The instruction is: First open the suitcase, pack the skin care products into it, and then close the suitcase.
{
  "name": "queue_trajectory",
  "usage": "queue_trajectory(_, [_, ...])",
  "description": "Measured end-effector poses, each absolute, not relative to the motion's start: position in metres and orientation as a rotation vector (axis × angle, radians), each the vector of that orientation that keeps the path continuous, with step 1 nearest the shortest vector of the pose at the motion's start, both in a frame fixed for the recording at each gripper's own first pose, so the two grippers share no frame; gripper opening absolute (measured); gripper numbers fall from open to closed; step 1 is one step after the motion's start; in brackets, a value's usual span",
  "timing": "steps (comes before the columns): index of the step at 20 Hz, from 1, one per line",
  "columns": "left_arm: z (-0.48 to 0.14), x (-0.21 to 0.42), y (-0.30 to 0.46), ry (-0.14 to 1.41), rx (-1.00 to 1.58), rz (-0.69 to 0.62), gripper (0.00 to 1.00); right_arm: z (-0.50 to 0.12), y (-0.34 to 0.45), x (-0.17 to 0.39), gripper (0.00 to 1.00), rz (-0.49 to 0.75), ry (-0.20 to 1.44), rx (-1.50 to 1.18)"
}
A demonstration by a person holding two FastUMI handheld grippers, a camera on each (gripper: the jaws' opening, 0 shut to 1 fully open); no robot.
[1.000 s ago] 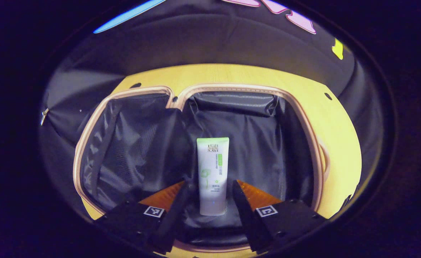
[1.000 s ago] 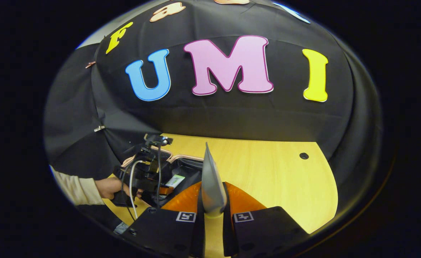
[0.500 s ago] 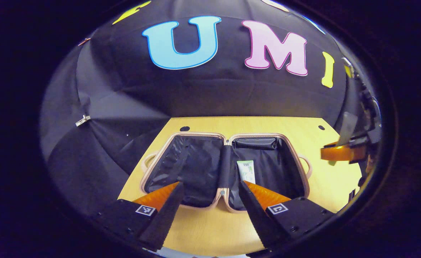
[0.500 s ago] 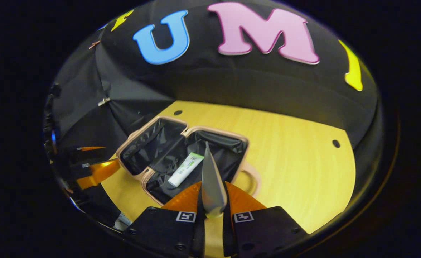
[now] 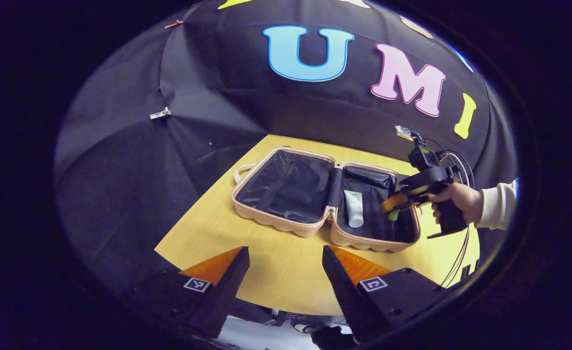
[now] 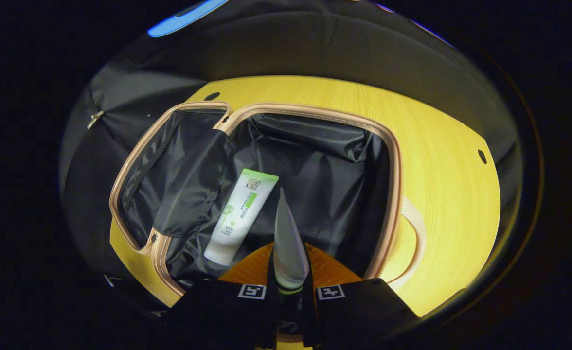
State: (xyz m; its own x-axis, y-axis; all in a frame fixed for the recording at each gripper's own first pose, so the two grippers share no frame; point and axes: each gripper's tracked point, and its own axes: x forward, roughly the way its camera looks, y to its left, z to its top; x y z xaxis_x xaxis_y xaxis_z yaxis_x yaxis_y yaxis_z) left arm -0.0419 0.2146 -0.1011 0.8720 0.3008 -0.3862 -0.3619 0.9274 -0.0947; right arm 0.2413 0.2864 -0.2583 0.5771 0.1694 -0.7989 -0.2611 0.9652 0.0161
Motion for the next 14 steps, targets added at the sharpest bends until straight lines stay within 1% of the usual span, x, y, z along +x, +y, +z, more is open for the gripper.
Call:
queue_trajectory(1, [-0.105,-0.05,0.213,0.383,-0.176,0.35,0.93,-0.26,0.287,0.243,0.31,0.239,0.93,-0.103])
queue_trajectory(2, [-0.11,-0.056,0.212,0.395,-0.187,0.355,0.94,-0.261,0.289,0.242,0.24,0.237,0.936,-0.099])
queue_trajectory(3, [-0.113,-0.062,0.214,0.403,-0.197,0.374,0.94,-0.261,0.29,0.241,0.25,0.246,0.938,-0.1])
queue_trajectory(4, [-0.114,-0.067,0.214,0.405,-0.209,0.396,0.94,-0.262,0.29,0.241,0.19,0.252,0.935,-0.111])
queue_trajectory(5, [-0.112,-0.071,0.213,0.399,-0.225,0.417,0.94,-0.262,0.289,0.239,0.29,0.258,0.937,-0.124])
queue_trajectory(6, [-0.11,-0.074,0.212,0.389,-0.241,0.442,0.94,-0.263,0.287,0.239,0.3,0.263,0.935,-0.135])
queue_trajectory(8, [-0.109,-0.083,0.211,0.383,-0.277,0.507,0.94,-0.262,0.284,0.236,0.36,0.275,0.95,-0.138])
queue_trajectory(9, [-0.108,-0.088,0.209,0.38,-0.293,0.543,0.94,-0.263,0.283,0.236,0.52,0.276,0.959,-0.127])
queue_trajectory(10, [-0.105,-0.094,0.205,0.372,-0.3,0.575,0.94,-0.259,0.287,0.235,0.55,0.296,0.958,-0.101])
queue_trajectory(13, [-0.091,-0.108,0.21,0.322,-0.274,0.676,0.94,-0.218,0.308,0.224,1.0,0.436,0.862,-0.006])
queue_trajectory(14, [-0.086,-0.108,0.213,0.313,-0.271,0.688,0.94,-0.199,0.306,0.217,0.99,0.467,0.809,0.003])
